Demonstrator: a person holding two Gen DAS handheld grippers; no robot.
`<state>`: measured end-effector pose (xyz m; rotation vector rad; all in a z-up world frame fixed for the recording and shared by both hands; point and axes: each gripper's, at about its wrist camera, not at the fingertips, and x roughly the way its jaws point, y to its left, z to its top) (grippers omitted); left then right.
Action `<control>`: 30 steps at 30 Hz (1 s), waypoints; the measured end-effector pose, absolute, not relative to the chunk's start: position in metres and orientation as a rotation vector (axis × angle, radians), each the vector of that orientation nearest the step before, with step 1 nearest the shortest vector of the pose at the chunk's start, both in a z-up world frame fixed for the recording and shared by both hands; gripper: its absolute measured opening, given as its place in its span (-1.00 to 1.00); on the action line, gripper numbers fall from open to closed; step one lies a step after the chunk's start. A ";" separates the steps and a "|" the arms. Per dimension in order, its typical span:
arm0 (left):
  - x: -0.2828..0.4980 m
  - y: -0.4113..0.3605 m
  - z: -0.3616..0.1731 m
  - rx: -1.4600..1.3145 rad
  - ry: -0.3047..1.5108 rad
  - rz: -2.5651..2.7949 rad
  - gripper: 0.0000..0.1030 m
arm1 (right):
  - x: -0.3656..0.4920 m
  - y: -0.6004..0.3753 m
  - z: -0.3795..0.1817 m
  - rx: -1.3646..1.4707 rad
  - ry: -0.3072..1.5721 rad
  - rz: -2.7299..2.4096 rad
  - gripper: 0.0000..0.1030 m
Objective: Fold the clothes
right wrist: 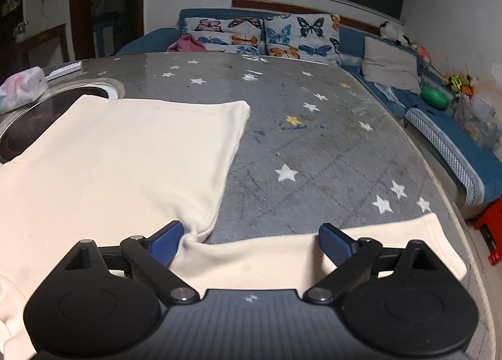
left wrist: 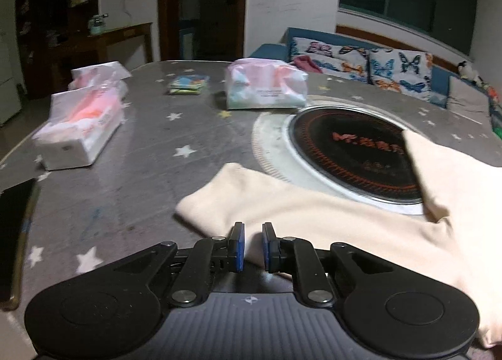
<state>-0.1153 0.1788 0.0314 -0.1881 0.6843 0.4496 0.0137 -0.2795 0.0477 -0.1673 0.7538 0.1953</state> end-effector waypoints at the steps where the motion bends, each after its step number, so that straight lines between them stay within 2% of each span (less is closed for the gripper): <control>1: -0.116 0.180 0.032 -0.184 0.687 0.463 -0.72 | 0.015 -0.279 0.045 -0.171 0.759 0.194 0.84; 7: -0.113 0.179 0.042 -0.225 0.704 0.444 -0.72 | 0.009 -0.274 0.050 -0.185 0.741 0.213 0.84; 12: -0.102 0.147 0.062 -0.221 0.664 0.273 -0.71 | -0.003 -0.263 0.060 -0.223 0.725 0.286 0.84; 17: -0.084 0.095 0.072 -0.178 0.653 0.027 -0.56 | -0.017 -0.247 0.066 -0.249 0.724 0.381 0.84; 27: -0.082 0.021 0.049 -0.033 0.708 -0.263 -0.55 | -0.045 -0.207 0.058 -0.347 0.721 0.563 0.85; 30: -0.092 0.013 0.042 0.020 0.710 -0.310 -0.40 | -0.056 -0.198 0.055 -0.398 0.721 0.598 0.85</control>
